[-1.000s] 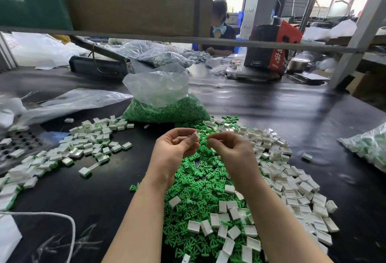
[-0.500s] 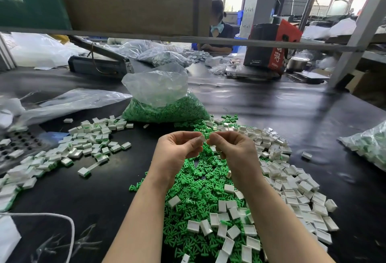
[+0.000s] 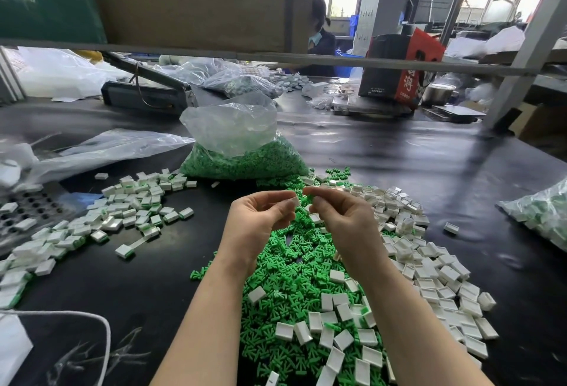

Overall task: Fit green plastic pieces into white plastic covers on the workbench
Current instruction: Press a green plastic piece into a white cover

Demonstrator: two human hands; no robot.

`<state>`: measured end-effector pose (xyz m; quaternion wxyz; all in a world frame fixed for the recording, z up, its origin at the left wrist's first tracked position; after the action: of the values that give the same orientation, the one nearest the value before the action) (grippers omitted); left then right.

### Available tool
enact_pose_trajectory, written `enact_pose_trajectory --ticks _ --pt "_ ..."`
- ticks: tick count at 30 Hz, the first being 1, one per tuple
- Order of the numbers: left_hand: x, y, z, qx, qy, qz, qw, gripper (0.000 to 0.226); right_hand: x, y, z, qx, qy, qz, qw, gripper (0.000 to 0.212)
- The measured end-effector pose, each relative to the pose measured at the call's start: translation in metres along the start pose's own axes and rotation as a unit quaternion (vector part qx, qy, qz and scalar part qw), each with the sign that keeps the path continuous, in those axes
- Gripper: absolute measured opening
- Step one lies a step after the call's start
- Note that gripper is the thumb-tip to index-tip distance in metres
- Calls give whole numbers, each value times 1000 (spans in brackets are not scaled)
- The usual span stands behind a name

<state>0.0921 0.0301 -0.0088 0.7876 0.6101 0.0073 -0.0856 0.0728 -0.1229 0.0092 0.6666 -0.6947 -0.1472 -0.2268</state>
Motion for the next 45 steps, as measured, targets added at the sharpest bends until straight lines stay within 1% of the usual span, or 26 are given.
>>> enact_pose_trajectory --ticks 5,11,14,17,19,21,23,25,29,33,40,45 --pt "-1 0 0 6 2 -3 1000 20 -1 3 0 -11 2 -4 1000 10" --pt "0 0 1 3 4 -6 1000 17 0 6 0 -24 -7 -11 1000 8" --pt "0 0 -1 9 1 -3 1000 12 0 7 2 -24 -25 -8 999 6" --pt "0 2 -3 38 -1 9 999 9 1 7 2 -35 -53 -5 998 6" --pt "0 4 -3 54 -6 20 998 9 0 10 3 -63 -82 11 995 5" --pt "0 5 -3 70 -11 26 997 10 -3 14 6 -122 -140 25 982 10" --pt "2 2 -2 105 -11 27 994 11 -5 17 10 -164 -197 24 966 22" --pt "3 -1 -1 141 -13 23 990 9 -5 18 13 -187 -224 22 956 29" --pt "5 -5 1 178 -23 15 984 3 -7 20 12 -189 -237 34 952 29" --pt "5 -8 2 174 -30 8 984 4 -10 24 13 -175 -250 55 951 34" --pt "2 -5 7 199 -43 18 979 1 -11 19 12 -163 -265 53 949 35" --pt "0 -3 11 239 -60 25 969 8 -13 17 11 -185 -294 47 936 33"
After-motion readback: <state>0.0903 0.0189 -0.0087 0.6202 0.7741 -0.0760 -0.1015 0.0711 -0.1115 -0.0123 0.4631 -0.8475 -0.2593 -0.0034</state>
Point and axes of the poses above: each hand's wrist, its own x-axis towards the middle knuckle, its own z-axis out of the palm, y = z × x, the point moved 7 cm from there along x, towards the middle knuckle, and after that the axes turned 12 degrees about -z, right-handed, at the moved point
